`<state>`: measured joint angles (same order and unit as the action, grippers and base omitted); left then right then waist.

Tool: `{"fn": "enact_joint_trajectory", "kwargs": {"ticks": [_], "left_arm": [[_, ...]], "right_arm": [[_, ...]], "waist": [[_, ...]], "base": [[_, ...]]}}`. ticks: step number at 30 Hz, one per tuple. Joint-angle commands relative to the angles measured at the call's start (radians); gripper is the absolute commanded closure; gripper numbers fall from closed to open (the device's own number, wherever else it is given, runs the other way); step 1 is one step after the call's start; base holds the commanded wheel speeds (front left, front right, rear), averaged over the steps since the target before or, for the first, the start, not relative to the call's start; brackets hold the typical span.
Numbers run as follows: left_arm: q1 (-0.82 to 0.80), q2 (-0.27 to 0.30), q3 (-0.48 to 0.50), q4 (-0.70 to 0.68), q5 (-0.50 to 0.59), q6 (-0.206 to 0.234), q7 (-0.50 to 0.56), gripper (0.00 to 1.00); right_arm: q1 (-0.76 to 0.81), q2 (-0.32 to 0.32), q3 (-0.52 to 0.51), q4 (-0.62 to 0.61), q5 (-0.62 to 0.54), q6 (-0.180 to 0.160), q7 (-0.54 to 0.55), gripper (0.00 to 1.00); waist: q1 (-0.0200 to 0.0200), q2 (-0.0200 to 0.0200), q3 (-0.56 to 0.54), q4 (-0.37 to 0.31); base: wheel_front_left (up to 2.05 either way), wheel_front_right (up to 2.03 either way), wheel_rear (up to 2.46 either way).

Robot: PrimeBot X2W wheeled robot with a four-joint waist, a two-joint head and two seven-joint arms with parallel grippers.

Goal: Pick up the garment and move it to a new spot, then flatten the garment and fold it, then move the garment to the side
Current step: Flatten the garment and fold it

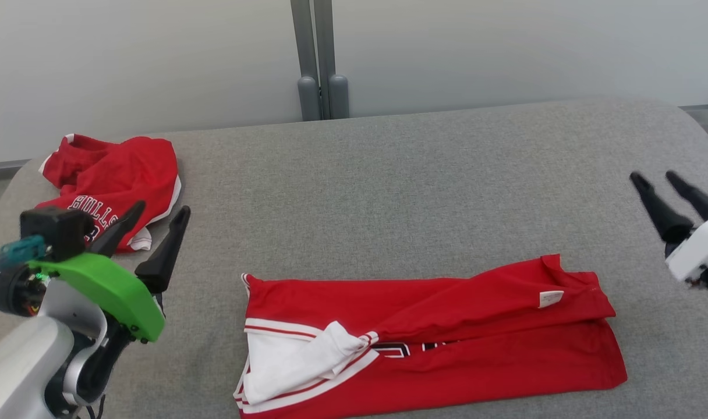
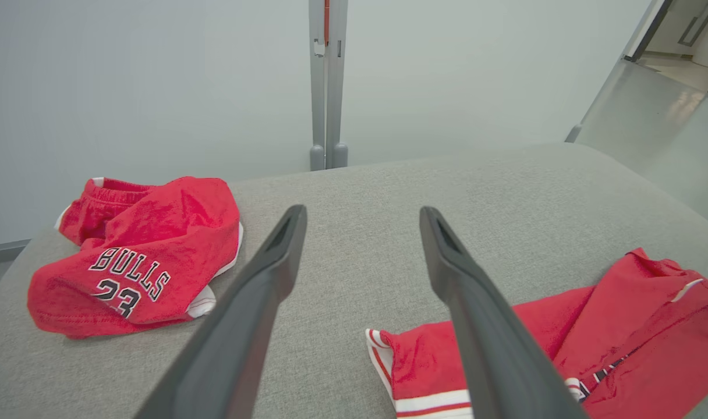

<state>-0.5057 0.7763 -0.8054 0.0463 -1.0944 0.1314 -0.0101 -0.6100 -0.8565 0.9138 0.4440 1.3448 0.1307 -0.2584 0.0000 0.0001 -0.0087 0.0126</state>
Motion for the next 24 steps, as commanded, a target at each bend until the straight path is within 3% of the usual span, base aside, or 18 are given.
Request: {"fn": "enact_joint_trajectory", "kwargs": {"ticks": [1, 5, 8, 10, 13, 17, 24], "left_arm": [[0.050, -0.011, 0.018, -0.013, 0.004, 0.021, -0.065, 0.00], [0.136, -0.034, 0.072, -0.030, 0.045, 0.104, -0.221, 0.00], [0.213, -0.055, 0.117, -0.055, 0.100, 0.159, -0.250, 0.00], [0.260, -0.107, 0.194, -0.081, 0.120, 0.176, -0.256, 0.00], [0.369, -0.175, 0.295, -0.098, 0.218, 0.175, -0.255, 0.00], [0.465, -0.273, 0.401, -0.113, 0.339, 0.155, -0.256, 0.00], [0.552, -0.391, 0.478, -0.096, 0.452, 0.067, -0.256, 0.00]], "right_arm": [[0.035, 0.026, -0.109, 0.002, -0.057, 0.000, -0.007, 0.00], [0.194, 0.132, -0.395, -0.001, -0.254, 0.000, -0.006, 0.00], [0.328, 0.234, -0.588, -0.050, -0.379, 0.000, -0.006, 0.00], [0.418, 0.293, -0.679, -0.087, -0.457, 0.000, -0.006, 0.00], [0.527, 0.372, -0.775, -0.133, -0.552, 0.000, -0.006, 0.00], [0.608, 0.442, -0.822, -0.166, -0.615, 0.000, -0.007, 0.00], [0.613, 0.463, -0.817, -0.170, -0.657, 0.000, 0.004, 0.00]], "waist": [[0.0000, -0.0001, -0.003, 0.000], [0.0000, -0.0001, -0.007, 0.000], [0.0000, -0.0001, -0.008, -0.001], [0.0000, -0.0001, -0.006, 0.000], [0.0000, -0.0001, -0.003, 0.003], [0.0000, -0.0001, 0.000, -0.001], [0.0000, -0.0001, 0.005, -0.005]], "base": [[0.00, 0.00, 0.00], [0.00, 0.00, 0.00], [0.00, 0.00, 0.00], [0.00, 0.00, 0.00], [0.00, 0.00, 0.00], [0.00, 0.00, 0.00], [0.00, 0.00, 0.00]]}}
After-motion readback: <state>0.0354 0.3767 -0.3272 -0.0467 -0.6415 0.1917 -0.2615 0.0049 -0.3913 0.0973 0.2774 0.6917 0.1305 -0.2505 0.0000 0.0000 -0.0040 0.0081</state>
